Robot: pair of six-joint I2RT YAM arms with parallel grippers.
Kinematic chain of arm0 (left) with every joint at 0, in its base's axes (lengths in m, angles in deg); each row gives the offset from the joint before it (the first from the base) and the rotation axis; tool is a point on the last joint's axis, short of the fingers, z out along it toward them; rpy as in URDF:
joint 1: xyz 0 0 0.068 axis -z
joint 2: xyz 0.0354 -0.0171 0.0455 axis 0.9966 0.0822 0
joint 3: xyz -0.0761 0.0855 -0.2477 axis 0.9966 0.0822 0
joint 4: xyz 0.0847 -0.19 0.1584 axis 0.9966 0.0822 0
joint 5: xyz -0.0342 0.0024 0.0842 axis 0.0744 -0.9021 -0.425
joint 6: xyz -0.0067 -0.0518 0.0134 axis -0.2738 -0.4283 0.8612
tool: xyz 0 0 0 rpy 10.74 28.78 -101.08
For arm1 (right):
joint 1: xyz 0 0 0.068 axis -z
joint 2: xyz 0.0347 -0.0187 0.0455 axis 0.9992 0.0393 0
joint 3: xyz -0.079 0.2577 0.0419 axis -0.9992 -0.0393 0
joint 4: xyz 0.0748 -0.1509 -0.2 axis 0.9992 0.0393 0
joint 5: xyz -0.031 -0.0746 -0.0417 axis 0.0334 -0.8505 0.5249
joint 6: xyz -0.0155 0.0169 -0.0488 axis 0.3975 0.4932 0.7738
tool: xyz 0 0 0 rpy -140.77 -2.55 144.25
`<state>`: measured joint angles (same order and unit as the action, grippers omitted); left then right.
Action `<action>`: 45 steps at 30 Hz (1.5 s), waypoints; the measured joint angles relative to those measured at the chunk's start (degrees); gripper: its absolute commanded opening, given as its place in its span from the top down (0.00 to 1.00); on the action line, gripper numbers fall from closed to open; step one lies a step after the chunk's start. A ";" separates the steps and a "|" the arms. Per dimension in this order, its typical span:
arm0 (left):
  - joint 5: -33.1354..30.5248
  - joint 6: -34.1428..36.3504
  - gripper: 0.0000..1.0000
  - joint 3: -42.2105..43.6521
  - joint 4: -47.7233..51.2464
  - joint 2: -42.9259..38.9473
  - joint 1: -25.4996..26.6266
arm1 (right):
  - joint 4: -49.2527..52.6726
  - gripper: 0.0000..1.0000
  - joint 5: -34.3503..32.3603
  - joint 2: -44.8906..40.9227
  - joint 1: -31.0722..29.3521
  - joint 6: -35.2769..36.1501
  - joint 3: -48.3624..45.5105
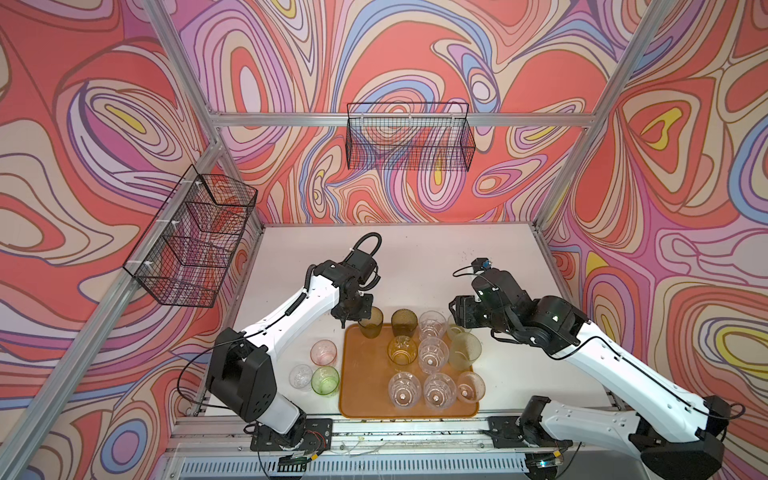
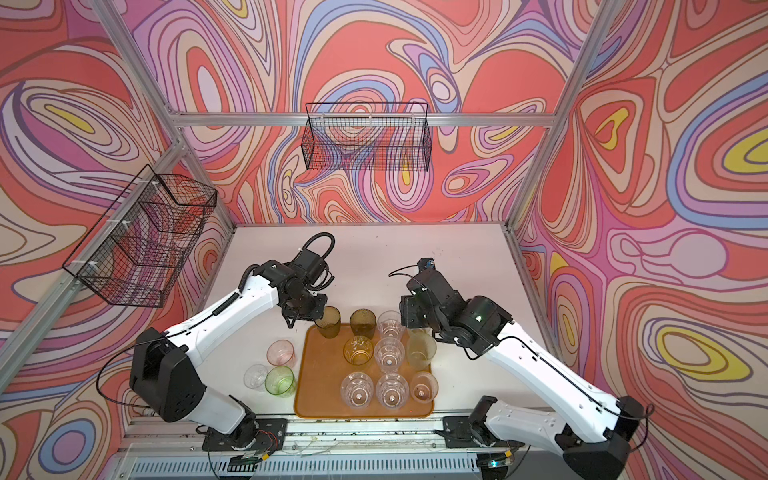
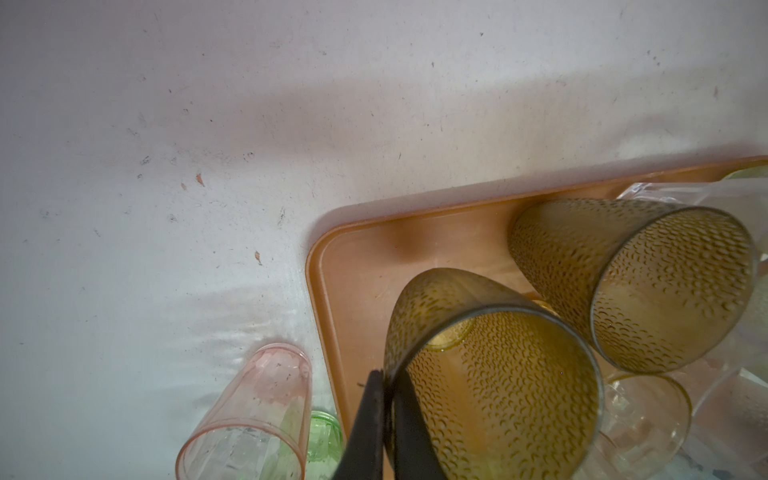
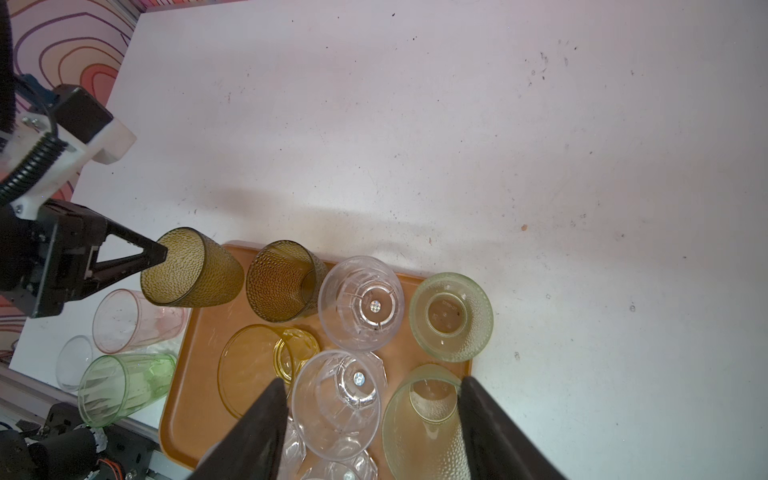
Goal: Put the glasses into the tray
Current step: 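Lower the olive glass onto the tray beside the other olive glass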
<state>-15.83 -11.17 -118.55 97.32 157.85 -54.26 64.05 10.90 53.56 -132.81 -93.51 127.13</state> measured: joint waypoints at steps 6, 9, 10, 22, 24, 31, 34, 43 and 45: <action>0.68 -0.68 1.00 2.58 -3.34 -0.28 0.00 | 0.00 0.33 0.02 0.02 0.00 0.02 0.00; 0.94 -1.01 1.00 4.04 -4.72 -0.28 0.00 | 0.02 0.33 0.02 0.15 0.00 0.02 0.00; 0.94 -1.14 1.00 4.28 -4.92 -0.28 0.00 | 0.00 0.33 0.02 0.22 0.00 0.02 0.00; 0.83 -1.57 1.00 5.84 -8.61 0.46 0.52 | 0.02 0.33 0.00 0.57 0.00 0.04 0.00; 0.83 -1.57 1.00 5.86 -9.07 0.90 0.81 | 0.02 0.33 0.00 0.57 0.00 0.04 0.00; 0.79 -1.62 1.00 5.92 -10.01 2.12 1.25 | 0.13 0.33 -0.04 0.57 0.00 0.13 0.00; 0.59 -1.62 1.00 5.99 -10.12 2.43 1.25 | 0.17 0.33 -0.07 0.57 0.00 0.22 0.02; -0.24 -1.99 1.00 6.56 -11.13 3.54 1.31 | 0.20 0.33 -0.22 0.57 0.00 0.26 0.00; -0.31 -2.03 1.00 6.80 -11.19 3.89 1.31 | 0.22 0.33 -0.22 0.57 0.00 0.26 0.00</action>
<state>-16.14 -13.20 -111.76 86.13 161.74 -52.95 64.27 10.68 54.13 -132.81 -93.24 127.13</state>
